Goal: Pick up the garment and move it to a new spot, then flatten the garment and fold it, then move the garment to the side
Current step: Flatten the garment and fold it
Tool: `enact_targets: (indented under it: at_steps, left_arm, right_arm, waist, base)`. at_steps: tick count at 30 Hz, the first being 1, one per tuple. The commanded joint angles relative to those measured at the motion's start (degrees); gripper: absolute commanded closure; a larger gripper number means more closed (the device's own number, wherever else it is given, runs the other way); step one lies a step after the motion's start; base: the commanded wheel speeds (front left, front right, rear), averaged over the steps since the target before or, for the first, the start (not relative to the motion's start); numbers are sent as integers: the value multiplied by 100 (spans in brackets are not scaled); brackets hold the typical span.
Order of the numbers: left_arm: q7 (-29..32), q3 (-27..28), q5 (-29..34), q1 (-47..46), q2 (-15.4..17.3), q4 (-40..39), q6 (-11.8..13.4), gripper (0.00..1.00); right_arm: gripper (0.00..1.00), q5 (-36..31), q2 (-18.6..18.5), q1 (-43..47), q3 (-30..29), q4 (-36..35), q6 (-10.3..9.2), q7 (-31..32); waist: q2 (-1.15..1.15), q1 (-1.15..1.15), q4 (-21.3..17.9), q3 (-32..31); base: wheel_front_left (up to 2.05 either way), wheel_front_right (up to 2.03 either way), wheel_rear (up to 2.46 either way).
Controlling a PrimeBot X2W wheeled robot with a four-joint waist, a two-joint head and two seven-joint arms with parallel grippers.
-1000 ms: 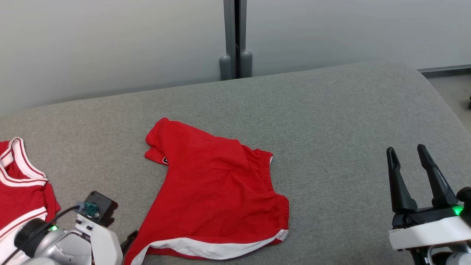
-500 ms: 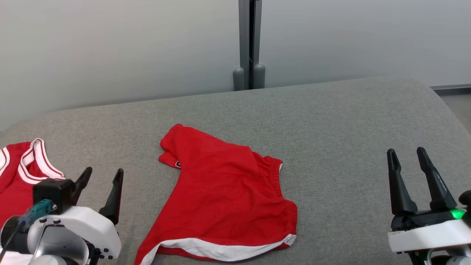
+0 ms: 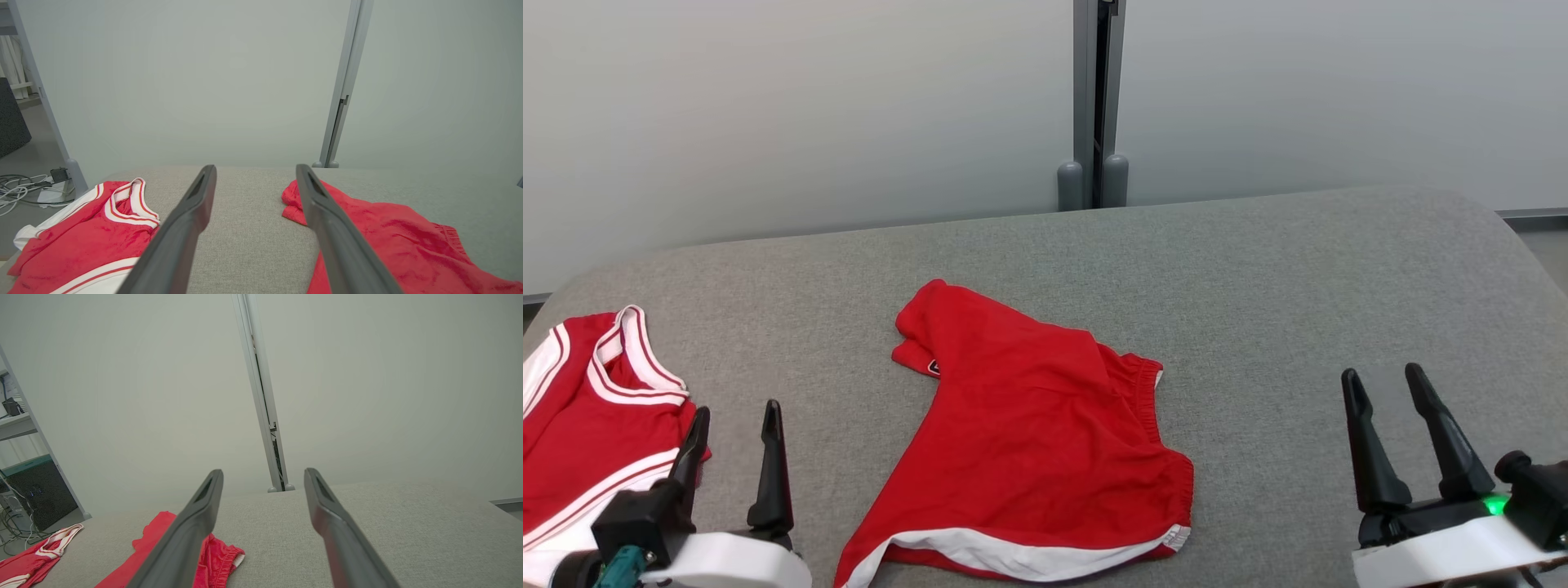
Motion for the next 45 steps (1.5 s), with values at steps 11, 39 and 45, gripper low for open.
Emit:
enact_targets:
  at_steps: [11, 39, 45]
  left_arm:
    - [-290, -111, 238, 142, -180, 698, -271, 0]
    - [-335, -85, 303, -57, -392, 1125, -504, 0]
    - [-215, 7, -38, -25, -504, 1084, -639, 0]
  right_arm:
    - [0, -84, -121, 66, 268, 390, 12, -262]
    - [0, -53, -190, -164, 296, 590, 12, -323]
    - [0, 40, -189, -120, 256, 578, 12, -309]
  waist:
    - [0, 0, 52, -16]
    - [0, 0, 190, -25]
    - [0, 0, 217, -36]
  base:
    - [0, 0, 0]
    - [0, 0, 0]
    - [0, 0, 0]
